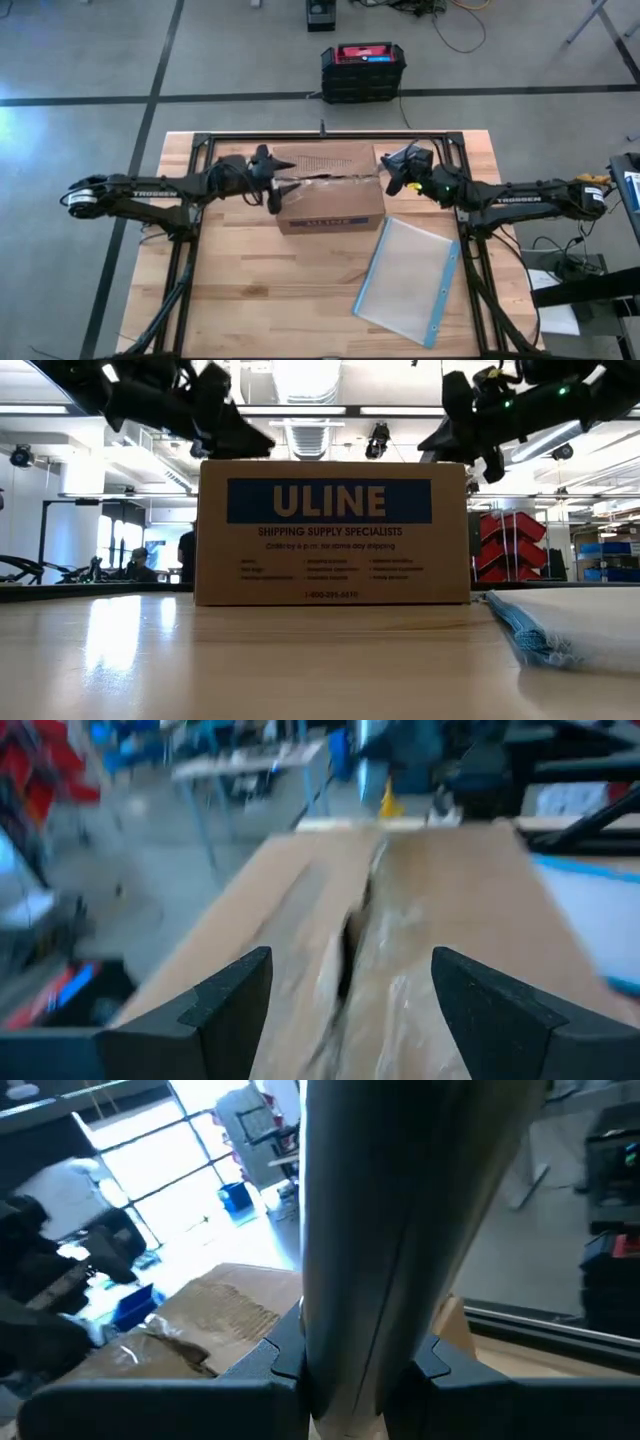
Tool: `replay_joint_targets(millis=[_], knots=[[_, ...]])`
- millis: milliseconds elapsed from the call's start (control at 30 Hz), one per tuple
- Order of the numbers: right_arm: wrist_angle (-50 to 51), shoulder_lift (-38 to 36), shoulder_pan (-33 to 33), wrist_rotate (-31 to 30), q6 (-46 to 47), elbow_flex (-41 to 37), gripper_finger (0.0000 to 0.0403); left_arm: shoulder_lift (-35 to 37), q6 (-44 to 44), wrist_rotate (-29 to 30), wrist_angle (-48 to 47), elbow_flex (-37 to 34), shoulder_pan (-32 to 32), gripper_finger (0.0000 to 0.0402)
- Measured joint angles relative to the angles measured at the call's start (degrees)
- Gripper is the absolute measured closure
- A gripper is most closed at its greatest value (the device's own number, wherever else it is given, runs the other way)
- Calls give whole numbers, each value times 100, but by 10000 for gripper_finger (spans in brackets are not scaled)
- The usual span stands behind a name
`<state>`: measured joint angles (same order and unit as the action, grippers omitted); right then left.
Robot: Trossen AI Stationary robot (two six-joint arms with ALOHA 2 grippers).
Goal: Pack items into zip bag
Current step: Open the cardboard box using a gray knife
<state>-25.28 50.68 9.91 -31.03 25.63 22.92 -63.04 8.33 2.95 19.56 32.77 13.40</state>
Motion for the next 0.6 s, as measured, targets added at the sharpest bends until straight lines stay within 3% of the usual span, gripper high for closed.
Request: replay_joint_targets(millis=[133, 300, 433, 600], knots=[[36, 12, -371, -671, 33, -16, 346, -305, 328, -6, 763, 13, -479, 143], [-14, 42, -632, -1405, 87, -55, 346, -1289, 606, 146, 1795, 232, -1108, 143], [-148, 198, -643, -1376, 379, -59, 346, -2156, 709, 393, 1617, 1093, -1275, 143], [-290, 430, -643, -1365, 597, -60, 346, -3113, 768, 419, 445, 2397, -1315, 143]])
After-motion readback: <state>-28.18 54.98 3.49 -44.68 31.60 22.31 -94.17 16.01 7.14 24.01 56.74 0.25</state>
